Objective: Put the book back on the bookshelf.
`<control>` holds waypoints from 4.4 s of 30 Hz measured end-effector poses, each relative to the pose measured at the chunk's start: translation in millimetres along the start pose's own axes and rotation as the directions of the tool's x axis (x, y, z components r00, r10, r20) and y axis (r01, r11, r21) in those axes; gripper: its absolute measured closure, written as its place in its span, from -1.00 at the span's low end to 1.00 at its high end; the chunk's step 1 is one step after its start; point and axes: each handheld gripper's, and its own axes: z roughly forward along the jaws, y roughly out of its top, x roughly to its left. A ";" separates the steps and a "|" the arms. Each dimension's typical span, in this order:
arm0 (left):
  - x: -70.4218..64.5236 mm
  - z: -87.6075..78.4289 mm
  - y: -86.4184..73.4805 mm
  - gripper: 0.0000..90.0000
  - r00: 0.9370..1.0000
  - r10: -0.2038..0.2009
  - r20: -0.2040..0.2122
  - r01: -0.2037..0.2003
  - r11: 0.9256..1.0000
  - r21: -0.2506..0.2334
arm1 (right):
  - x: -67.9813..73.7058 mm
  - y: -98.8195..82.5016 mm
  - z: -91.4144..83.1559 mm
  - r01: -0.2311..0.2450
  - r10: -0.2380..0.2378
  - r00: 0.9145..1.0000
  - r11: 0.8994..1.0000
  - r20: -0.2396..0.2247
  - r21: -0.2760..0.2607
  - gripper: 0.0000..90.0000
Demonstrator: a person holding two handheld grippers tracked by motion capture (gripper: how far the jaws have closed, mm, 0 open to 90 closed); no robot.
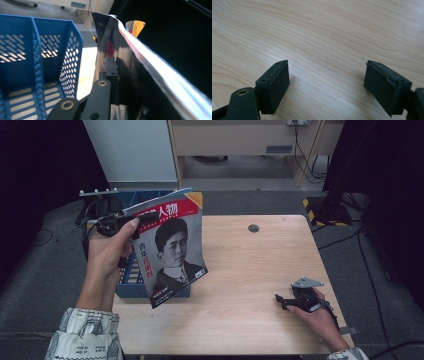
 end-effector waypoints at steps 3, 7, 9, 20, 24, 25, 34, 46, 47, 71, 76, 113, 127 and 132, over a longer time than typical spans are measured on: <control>6.1 -6.1 -0.3 0.92 1.000 -0.007 -0.013 0.007 1.000 -0.009 | 0.1 0.0 0.0 -0.001 0.001 1.000 1.000 0.000 0.000 -0.54; 9.2 -10.2 -0.5 0.92 1.000 -0.007 -0.023 0.007 1.000 -0.010 | 0.0 0.0 0.0 0.000 0.000 1.000 1.000 -0.001 0.000 -0.54; 11.4 -13.1 -1.0 0.92 0.999 -0.006 -0.031 0.006 1.000 -0.008 | -0.3 0.2 0.2 0.003 -0.003 1.000 1.000 -0.001 -0.001 -0.55; 20.5 -28.1 -0.8 0.92 0.998 -0.019 -0.054 0.018 1.000 -0.023 | -0.2 0.2 0.3 0.002 -0.002 1.000 1.000 0.000 0.000 -0.55; 25.4 -33.0 -1.1 0.92 0.998 -0.026 -0.061 0.025 0.999 -0.028 | -0.2 0.2 0.3 0.003 -0.003 1.000 1.000 0.001 -0.001 -0.55; 26.6 -34.4 -1.3 0.92 0.998 -0.031 -0.062 0.030 0.999 -0.031 | -0.2 0.2 0.3 0.003 -0.003 1.000 1.000 0.001 -0.001 -0.55; 35.6 -46.2 -0.6 0.92 0.996 -0.043 -0.081 0.040 0.998 -0.047 | -0.1 0.1 0.3 0.002 -0.002 1.000 1.000 0.000 -0.002 -0.55; 50.2 -69.5 -1.3 0.92 0.991 -0.066 -0.120 0.058 0.996 -0.075 | -0.2 0.2 0.4 0.005 -0.005 1.000 1.000 0.001 -0.002 -0.55; 51.5 -71.3 -1.5 0.92 0.990 -0.068 -0.123 0.059 0.995 -0.077 | -0.2 0.2 0.4 0.005 -0.005 1.000 1.000 0.001 -0.003 -0.55; 89.6 -104.2 1.3 0.92 0.974 -0.085 -0.208 0.063 0.992 -0.110 | 0.1 0.0 0.3 0.003 -0.003 1.000 1.000 0.004 -0.003 -0.55; 97.9 -108.9 0.7 0.92 0.973 -0.083 -0.216 0.059 0.991 -0.117 | 0.5 0.0 0.2 -0.002 0.002 1.000 1.000 0.005 -0.002 -0.54; 131.0 -109.7 1.3 0.92 0.922 -0.071 -0.380 0.026 0.992 -0.123 | 0.6 0.0 0.4 -0.002 0.002 1.000 1.000 0.007 -0.004 -0.54; 129.1 -102.2 1.6 0.92 0.923 -0.061 -0.381 0.018 0.993 -0.116 | 0.8 -0.1 0.3 -0.003 0.003 1.000 1.000 0.009 -0.004 -0.54; 126.2 -94.6 2.8 0.92 0.925 -0.064 -0.374 0.023 0.993 -0.112 | 0.7 -0.1 0.3 -0.002 0.002 1.000 1.000 0.008 -0.004 -0.54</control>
